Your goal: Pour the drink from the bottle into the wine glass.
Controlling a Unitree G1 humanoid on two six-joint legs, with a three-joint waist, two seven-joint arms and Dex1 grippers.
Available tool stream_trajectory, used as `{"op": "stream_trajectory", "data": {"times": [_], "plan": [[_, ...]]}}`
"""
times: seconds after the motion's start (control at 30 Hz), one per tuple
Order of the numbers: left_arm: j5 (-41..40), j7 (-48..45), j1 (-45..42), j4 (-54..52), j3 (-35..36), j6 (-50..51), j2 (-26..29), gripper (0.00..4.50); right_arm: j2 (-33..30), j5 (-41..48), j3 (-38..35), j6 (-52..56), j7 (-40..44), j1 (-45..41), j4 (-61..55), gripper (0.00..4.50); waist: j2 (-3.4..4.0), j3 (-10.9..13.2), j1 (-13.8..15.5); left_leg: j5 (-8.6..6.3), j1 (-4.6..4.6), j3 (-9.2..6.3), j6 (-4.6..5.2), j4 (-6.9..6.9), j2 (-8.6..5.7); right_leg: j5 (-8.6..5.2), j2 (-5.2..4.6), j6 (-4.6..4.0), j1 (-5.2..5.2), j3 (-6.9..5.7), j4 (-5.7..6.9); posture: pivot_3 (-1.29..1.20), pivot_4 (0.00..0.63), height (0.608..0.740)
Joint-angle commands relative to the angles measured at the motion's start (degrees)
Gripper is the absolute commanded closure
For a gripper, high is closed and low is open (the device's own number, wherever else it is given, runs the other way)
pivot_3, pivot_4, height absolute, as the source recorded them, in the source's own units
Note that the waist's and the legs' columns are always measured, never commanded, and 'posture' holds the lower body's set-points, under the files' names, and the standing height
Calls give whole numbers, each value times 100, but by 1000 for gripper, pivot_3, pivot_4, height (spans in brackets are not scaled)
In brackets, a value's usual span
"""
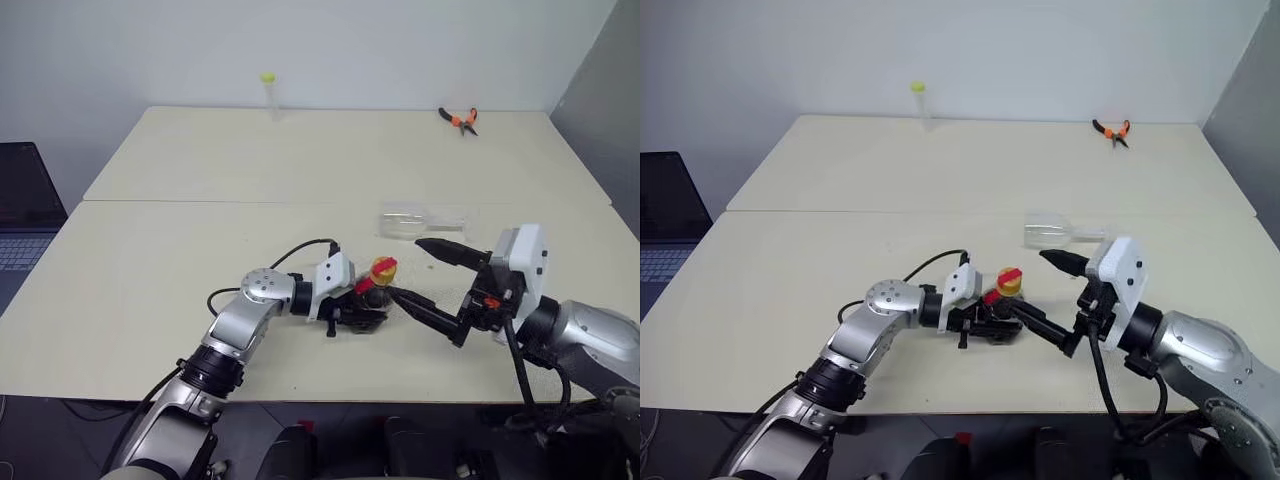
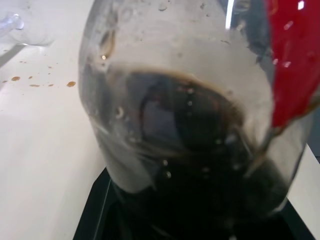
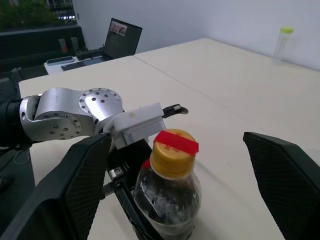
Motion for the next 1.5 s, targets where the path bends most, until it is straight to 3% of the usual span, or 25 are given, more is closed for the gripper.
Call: {"op": "stream_trajectory", "data": {"times": [0.03,0.6,0.9,0.93,1.07,1.2,1.33,1.5], "plan": [[34,-42,-125,-190,-41,-159,-24,2919,-8,336,171,208,-222,-308,-3,0,0,0,-4,0,0,0,0,0,1,0,0,0,0,0,0,0,150,740],[91,19,-151,-151,-10,-234,-98,2970,-7,-579,760,26,-6,-532,417,0,0,0,-4,0,-1,0,0,0,0,0,1,0,-2,-1,1,0,150,740],[107,44,-122,-190,-32,-226,-123,3078,16,-945,831,-123,156,-484,548,3070,0,0,-4,0,-1,0,0,0,0,0,1,0,-2,0,0,0,150,740],[109,49,-117,-192,-35,-229,-128,3080,22,-930,814,-117,167,-520,579,3252,0,0,-4,0,-1,0,0,0,0,0,1,0,-2,-1,0,0,150,740],[105,51,-68,-256,-59,-212,-129,3245,-113,-962,770,-138,415,-657,756,3248,0,0,-4,0,0,0,0,0,0,0,1,0,-2,-1,1,0,150,740],[91,-18,32,-412,-109,-174,-64,3392,-828,-1421,1003,-816,2003,-1220,1783,3248,3,2,-9,0,1,7,1,2,-2,0,1,0,-2,2,0,0,150,740],[57,-108,91,-558,-183,-123,10,3476,-1650,-2415,1846,-1864,3851,-2013,3162,3248,5,5,-24,0,3,7,2,-1,0,0,3,0,-1,-1,-3,0,150,740],[59,-64,138,-651,-232,-110,44,3528,-1762,-3453,2858,-2925,5342,-3218,4566,3248,8,3,-45,0,12,16,2,-3,4,0,5,0,0,6,-3,0,150,740]]}}
